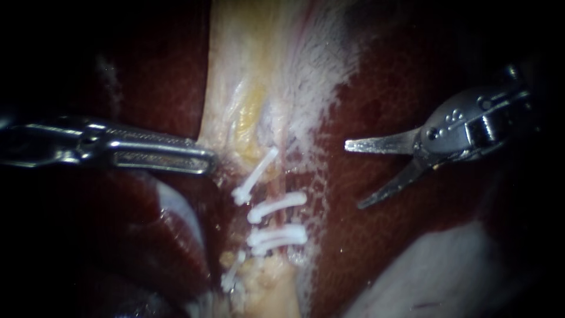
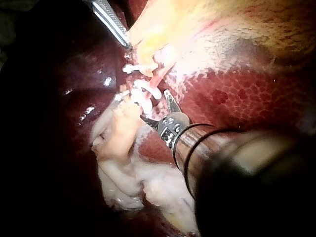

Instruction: Go to the cutting position right tube

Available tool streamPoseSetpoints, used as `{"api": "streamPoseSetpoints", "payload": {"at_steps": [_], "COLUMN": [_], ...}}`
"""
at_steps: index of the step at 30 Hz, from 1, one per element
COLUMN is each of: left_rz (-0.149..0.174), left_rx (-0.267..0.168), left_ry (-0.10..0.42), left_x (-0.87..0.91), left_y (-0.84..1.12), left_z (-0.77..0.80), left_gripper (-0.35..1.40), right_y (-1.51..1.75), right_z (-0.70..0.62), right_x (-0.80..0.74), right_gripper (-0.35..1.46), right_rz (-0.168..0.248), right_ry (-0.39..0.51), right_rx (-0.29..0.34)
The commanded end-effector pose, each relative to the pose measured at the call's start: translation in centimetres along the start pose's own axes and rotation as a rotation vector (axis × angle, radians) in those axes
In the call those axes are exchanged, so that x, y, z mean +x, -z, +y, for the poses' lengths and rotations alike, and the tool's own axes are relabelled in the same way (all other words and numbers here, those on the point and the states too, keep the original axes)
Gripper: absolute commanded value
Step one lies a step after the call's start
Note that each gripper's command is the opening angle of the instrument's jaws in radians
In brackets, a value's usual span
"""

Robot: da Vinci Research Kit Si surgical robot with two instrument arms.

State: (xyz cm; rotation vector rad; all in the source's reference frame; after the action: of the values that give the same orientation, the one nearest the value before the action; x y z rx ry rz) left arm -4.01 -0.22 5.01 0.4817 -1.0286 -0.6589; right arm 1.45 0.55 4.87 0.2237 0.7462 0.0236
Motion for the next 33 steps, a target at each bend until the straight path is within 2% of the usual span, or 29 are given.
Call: {"api": "streamPoseSetpoints", "payload": {"at_steps": [1, 6, 10, 15, 20, 26, 33], "left_rz": [0.000, 0.000, 0.002, -0.035, -0.058, -0.067, -0.068], "left_rx": [0.000, 0.006, 0.004, -0.004, -0.011, -0.012, -0.013], "left_ry": [0.001, 0.006, 0.016, 0.006, -0.004, -0.015, -0.015], "left_x": [-0.02, -0.13, -0.33, -0.63, -0.86, -0.96, -0.97], "left_y": [0.01, 0.09, 0.26, 0.57, 0.79, 0.88, 0.88], "left_z": [0.00, -0.03, -0.08, -0.18, -0.31, -0.44, -0.46], "left_gripper": [-0.35, -0.35, -0.35, -0.35, -0.35, -0.35, -0.35], "right_y": [-0.02, -0.17, -0.36, -0.61, -0.80, -0.98, -1.17], "right_z": [0.00, -0.07, -0.17, -0.33, -0.46, -0.52, -0.50], "right_x": [-0.01, -0.09, -0.16, -0.23, -0.27, -0.25, -0.21], "right_gripper": [1.44, 1.42, 1.42, 1.39, 1.17, 0.90, 0.72], "right_rz": [0.002, 0.014, 0.021, 0.025, 0.014, -0.002, -0.018], "right_ry": [0.000, -0.061, -0.123, -0.186, -0.245, -0.287, -0.305], "right_rx": [0.008, 0.065, 0.122, 0.216, 0.288, 0.331, 0.376]}}
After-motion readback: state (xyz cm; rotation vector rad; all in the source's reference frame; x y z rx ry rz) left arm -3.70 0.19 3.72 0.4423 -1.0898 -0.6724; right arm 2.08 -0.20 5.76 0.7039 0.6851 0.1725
